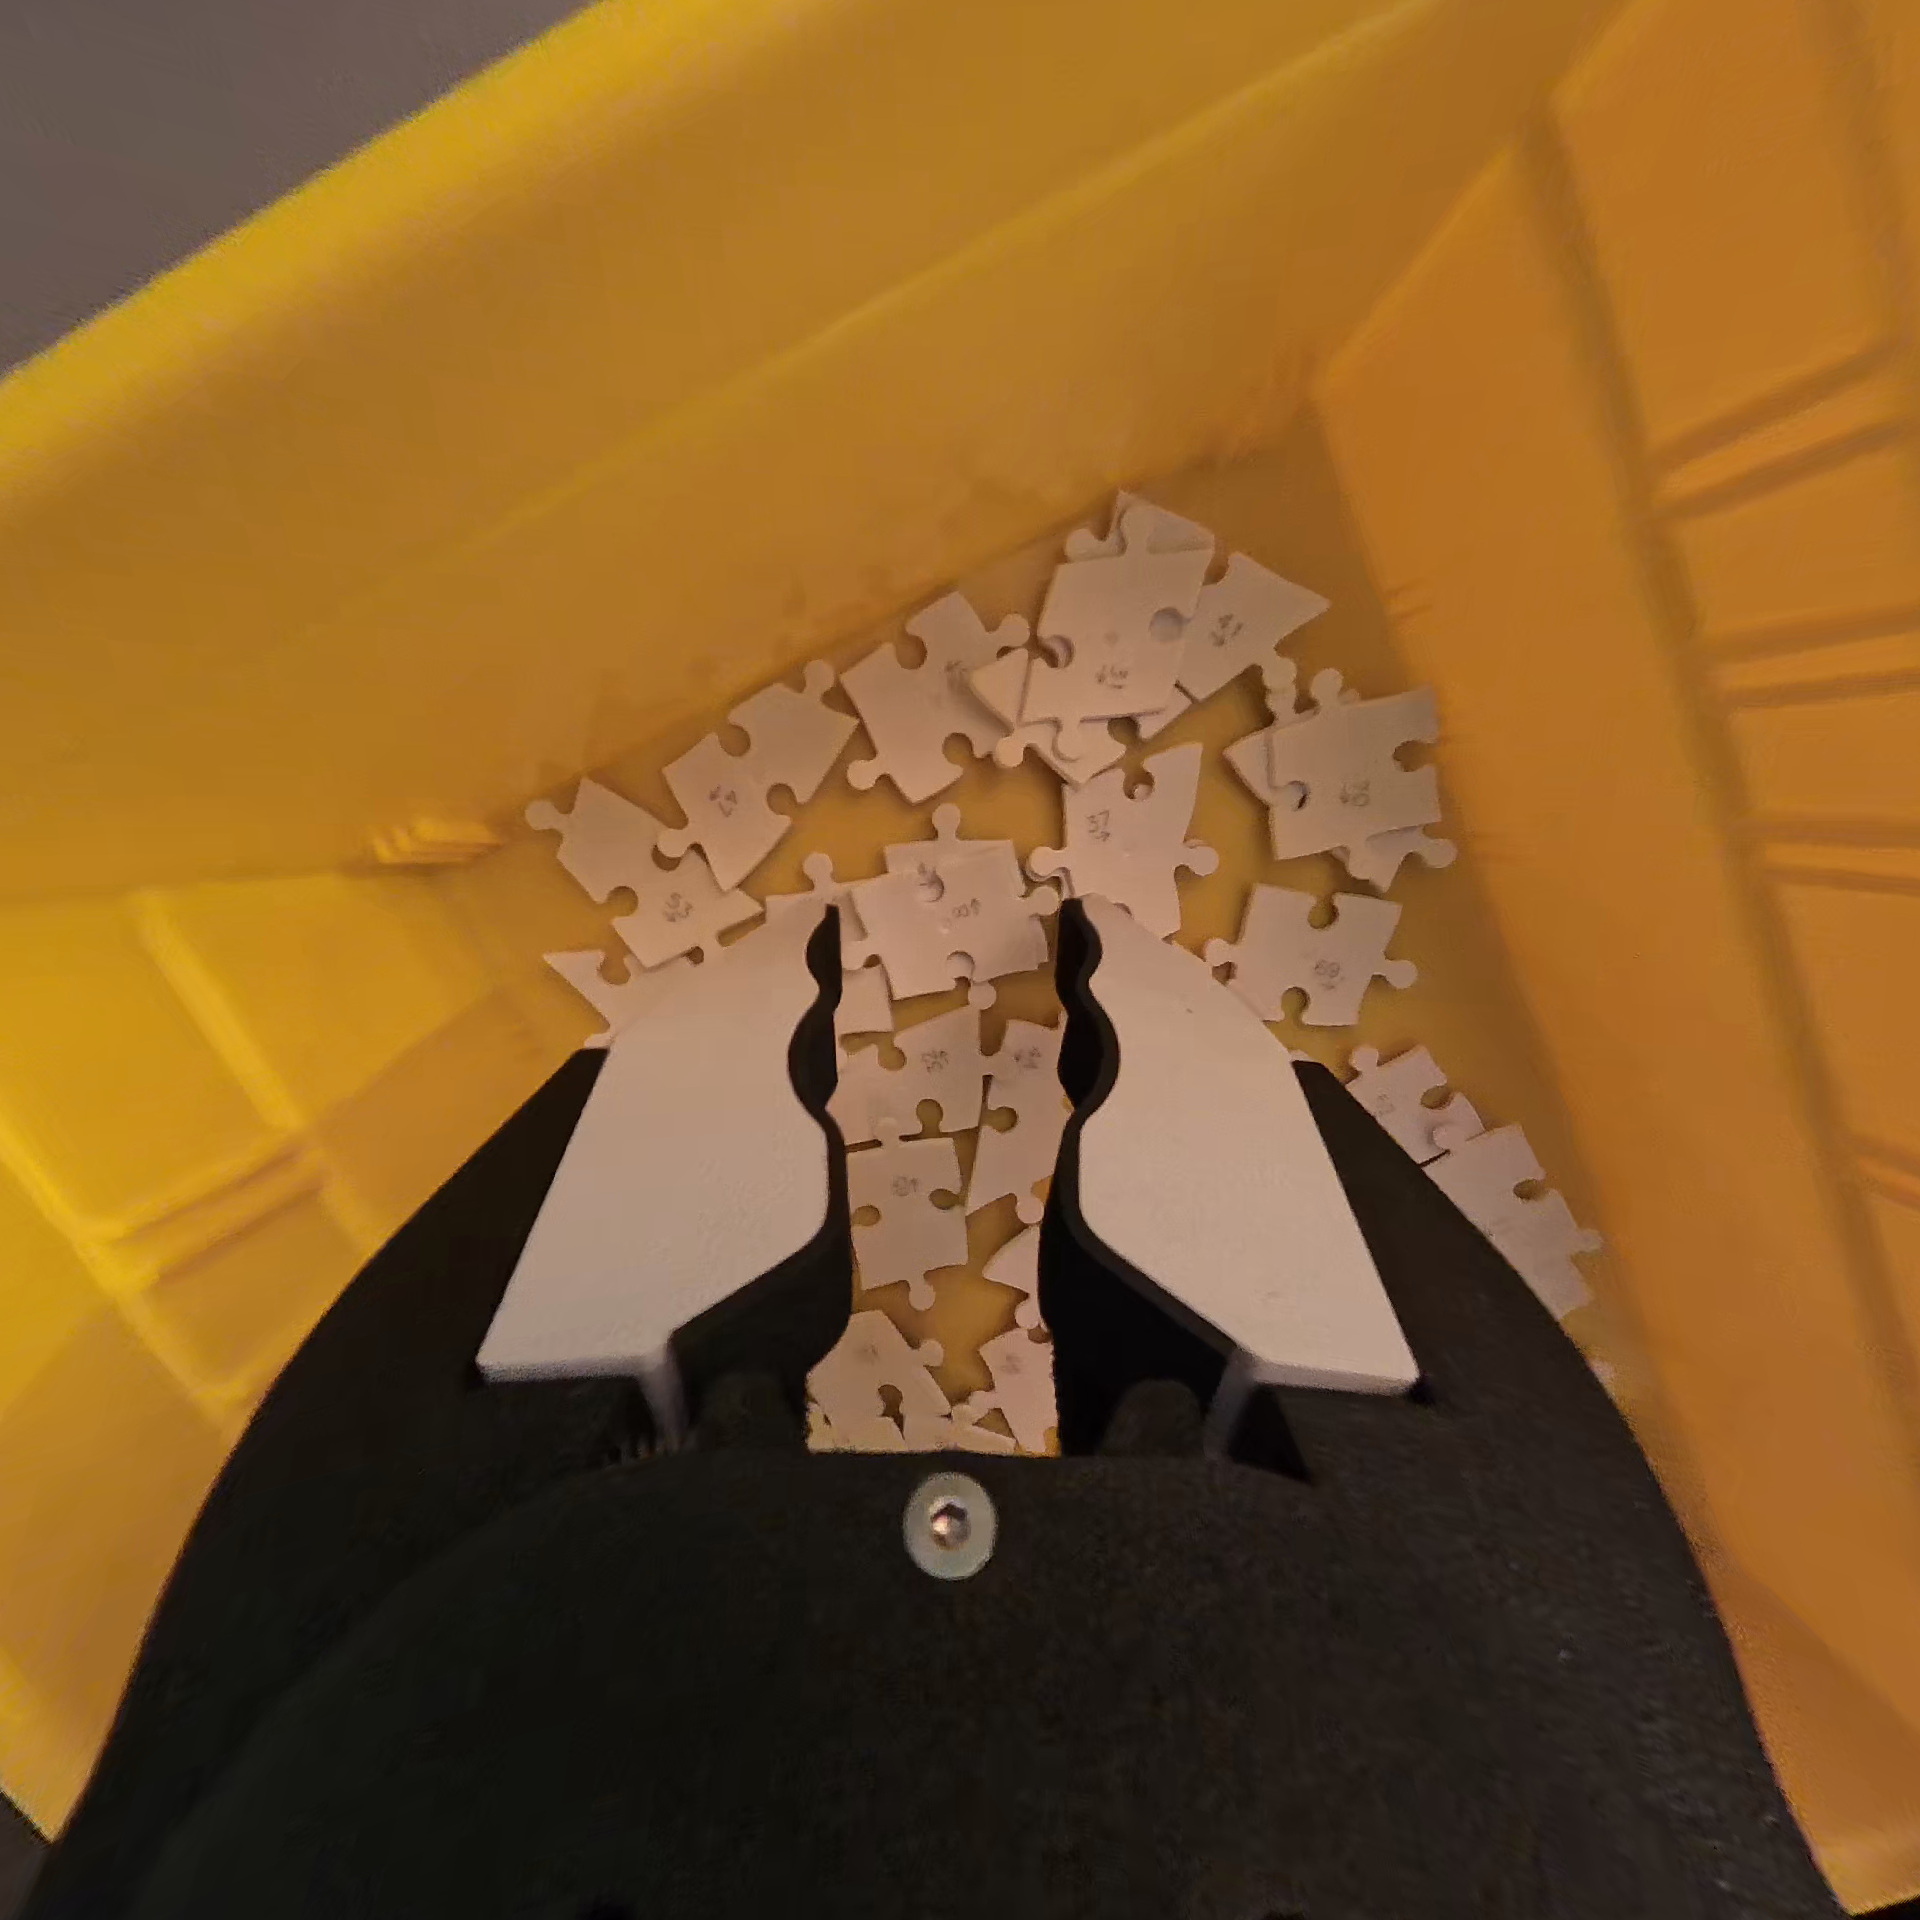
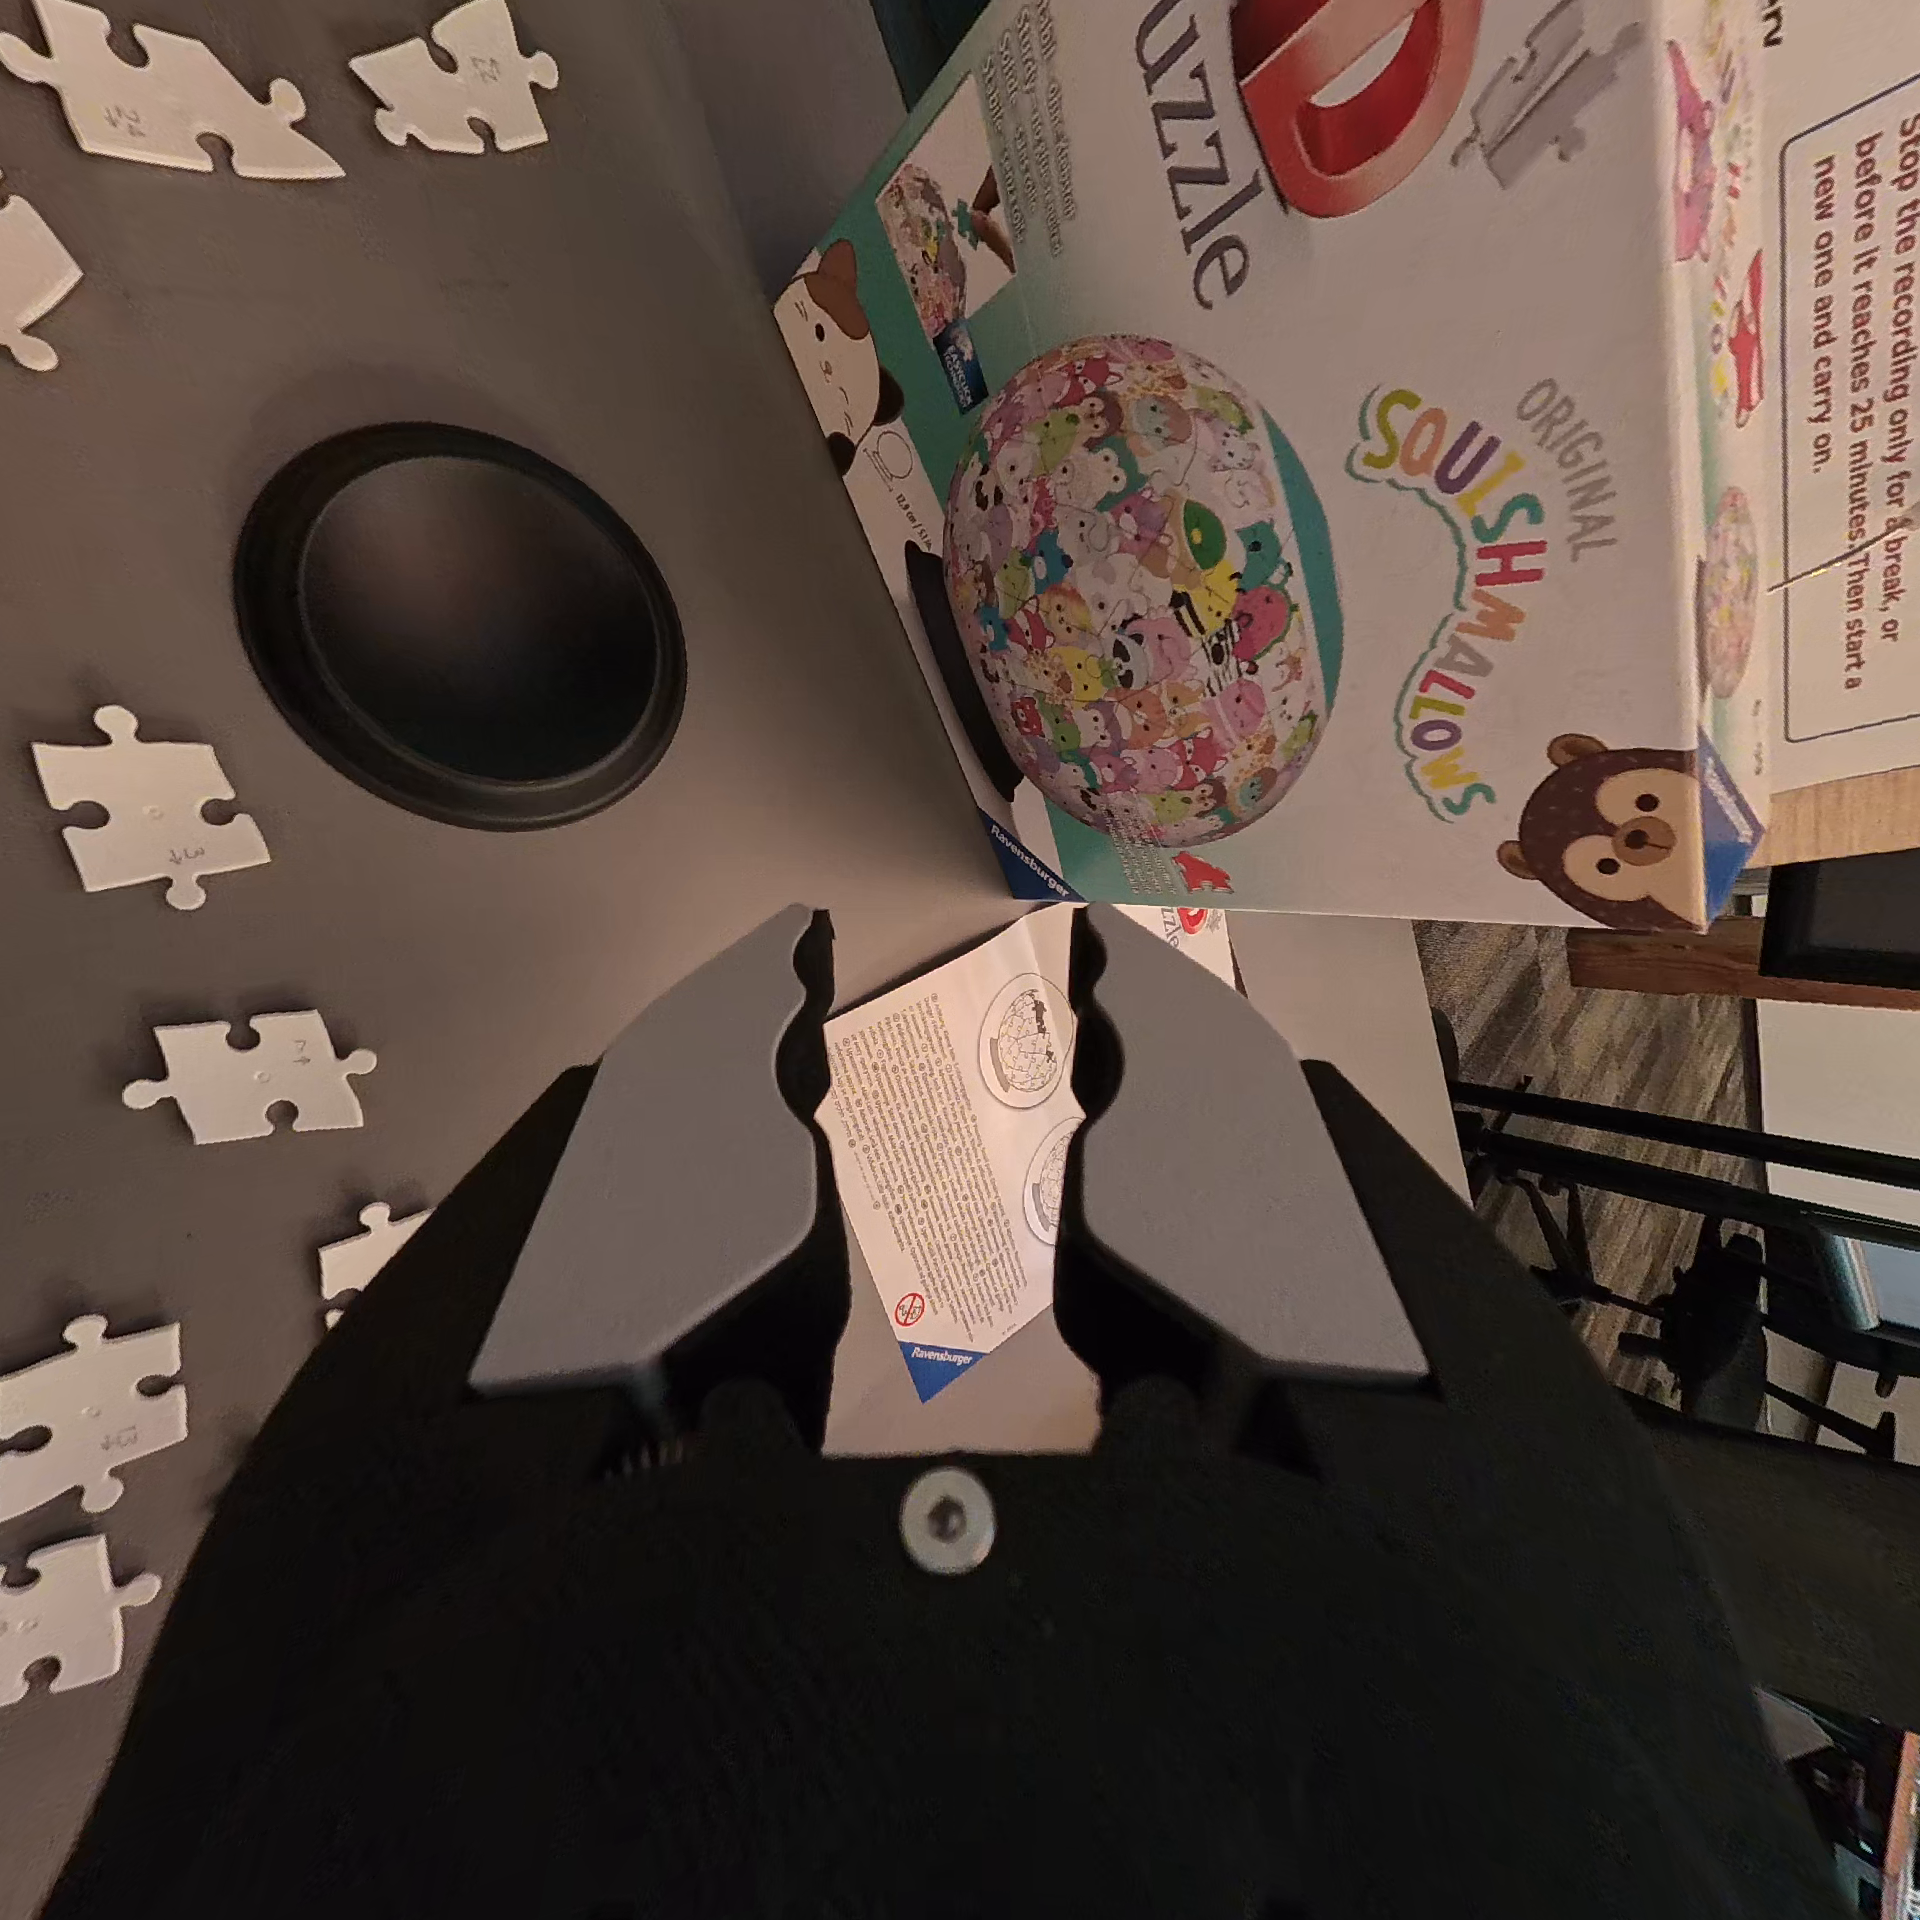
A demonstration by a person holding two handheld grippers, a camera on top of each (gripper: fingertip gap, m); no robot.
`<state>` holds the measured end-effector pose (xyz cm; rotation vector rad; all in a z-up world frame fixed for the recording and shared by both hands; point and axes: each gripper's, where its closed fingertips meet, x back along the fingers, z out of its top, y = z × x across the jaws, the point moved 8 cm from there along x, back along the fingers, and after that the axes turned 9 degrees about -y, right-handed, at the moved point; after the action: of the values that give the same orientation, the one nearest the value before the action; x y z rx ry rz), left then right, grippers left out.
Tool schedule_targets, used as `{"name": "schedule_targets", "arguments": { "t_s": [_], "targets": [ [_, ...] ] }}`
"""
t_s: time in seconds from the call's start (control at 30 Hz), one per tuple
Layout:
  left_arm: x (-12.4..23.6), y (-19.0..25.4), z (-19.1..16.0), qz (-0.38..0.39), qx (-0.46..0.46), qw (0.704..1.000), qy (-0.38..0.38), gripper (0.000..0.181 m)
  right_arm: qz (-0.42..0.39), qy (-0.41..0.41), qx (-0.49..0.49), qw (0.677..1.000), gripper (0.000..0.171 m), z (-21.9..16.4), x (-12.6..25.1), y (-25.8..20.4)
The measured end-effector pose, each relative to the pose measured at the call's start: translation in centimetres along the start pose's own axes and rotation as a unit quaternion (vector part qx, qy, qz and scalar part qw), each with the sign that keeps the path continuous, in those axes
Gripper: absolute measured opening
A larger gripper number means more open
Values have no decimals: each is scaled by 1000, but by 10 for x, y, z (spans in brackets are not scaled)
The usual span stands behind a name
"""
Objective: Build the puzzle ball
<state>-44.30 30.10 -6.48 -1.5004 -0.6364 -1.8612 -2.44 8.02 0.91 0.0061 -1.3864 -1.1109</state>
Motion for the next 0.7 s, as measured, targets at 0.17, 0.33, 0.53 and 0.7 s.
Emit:
{"name": "schedule_targets", "arguments": {
  "t_s": [0.17,0.33,0.53,0.7],
  "targets": [
    [-7,-2,-4,3,-13,1000,-21,43,2,-2,1,1000,45,0,0,0],
    [-8,-4,-4,-10,-2,1000,-14,41,3,-4,4,1000,45,0,-1,-1],
    [-6,-3,-4,-13,-5,1000,-12,34,4,-4,5,1000,45,0,-2,-2],
    [4,-4,-4,-16,2,1000,4,34,4,-4,5,1000,45,0,-1,-2]
  ]
}}
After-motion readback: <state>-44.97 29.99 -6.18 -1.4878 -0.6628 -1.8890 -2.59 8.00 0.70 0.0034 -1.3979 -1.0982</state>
